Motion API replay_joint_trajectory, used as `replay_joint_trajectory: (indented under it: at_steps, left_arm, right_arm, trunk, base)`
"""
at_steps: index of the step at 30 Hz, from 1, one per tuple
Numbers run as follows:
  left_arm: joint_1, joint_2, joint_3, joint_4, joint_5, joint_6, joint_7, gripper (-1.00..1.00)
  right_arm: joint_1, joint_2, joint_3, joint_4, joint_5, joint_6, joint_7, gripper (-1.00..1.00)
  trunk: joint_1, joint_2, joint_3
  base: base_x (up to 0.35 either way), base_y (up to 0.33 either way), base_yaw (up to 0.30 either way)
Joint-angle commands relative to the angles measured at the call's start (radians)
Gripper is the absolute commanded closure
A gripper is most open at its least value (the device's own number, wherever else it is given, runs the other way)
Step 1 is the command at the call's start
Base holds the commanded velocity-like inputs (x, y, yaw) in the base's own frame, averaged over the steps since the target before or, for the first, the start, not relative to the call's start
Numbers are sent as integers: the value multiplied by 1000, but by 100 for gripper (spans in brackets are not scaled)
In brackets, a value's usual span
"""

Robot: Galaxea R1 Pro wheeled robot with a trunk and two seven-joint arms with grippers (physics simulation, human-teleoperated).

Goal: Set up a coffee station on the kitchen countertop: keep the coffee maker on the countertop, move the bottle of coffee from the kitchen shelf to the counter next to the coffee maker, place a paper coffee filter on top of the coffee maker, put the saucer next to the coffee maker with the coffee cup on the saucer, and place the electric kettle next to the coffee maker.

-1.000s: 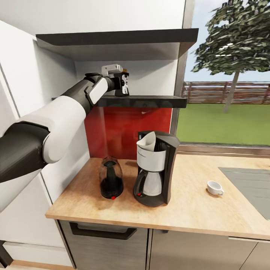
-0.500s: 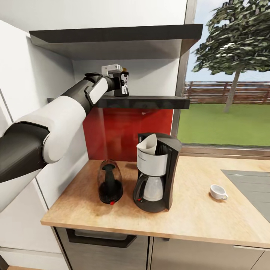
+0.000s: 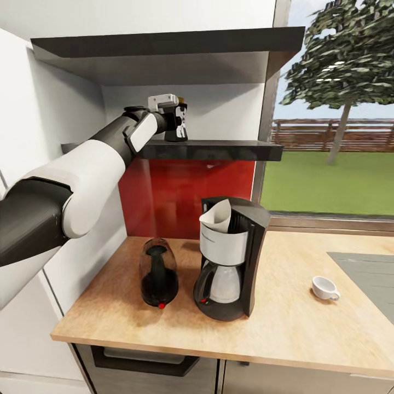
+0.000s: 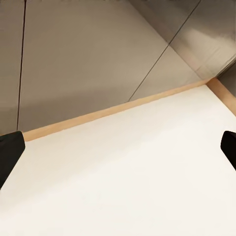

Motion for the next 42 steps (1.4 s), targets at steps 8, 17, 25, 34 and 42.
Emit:
replay_joint_trajectory:
  at_steps: [8, 17, 25, 34, 42]
  left_arm:
    - [0, 0, -6, -1, 9, 4, 7, -100]
    - [0, 0, -7, -1, 9, 4, 6, -100]
    - [0, 0, -6, -1, 9, 4, 6, -100]
    - [0, 0, -6, -1, 9, 4, 6, -100]
    - [0, 0, -6, -1, 9, 4, 6, -100]
  right_arm:
    - [1, 0, 6, -2, -9, -1, 1, -100]
    - [1, 0, 6, -2, -9, -1, 1, -100]
    - [1, 0, 6, 0, -8, -1, 1, -100]
    - [1, 0, 7, 0, -8, -1, 1, -100]
    - [1, 0, 8, 0, -7, -1, 1, -100]
  trunk:
    - [0, 0, 0]
    - [0, 0, 0]
    - [0, 0, 0]
    - [0, 0, 0]
    - [0, 0, 0]
  base:
    - [154, 0, 0]
    - [31, -36, 0]
    - [6, -43, 0]
    - [130, -1, 0]
    - [107, 0, 0]
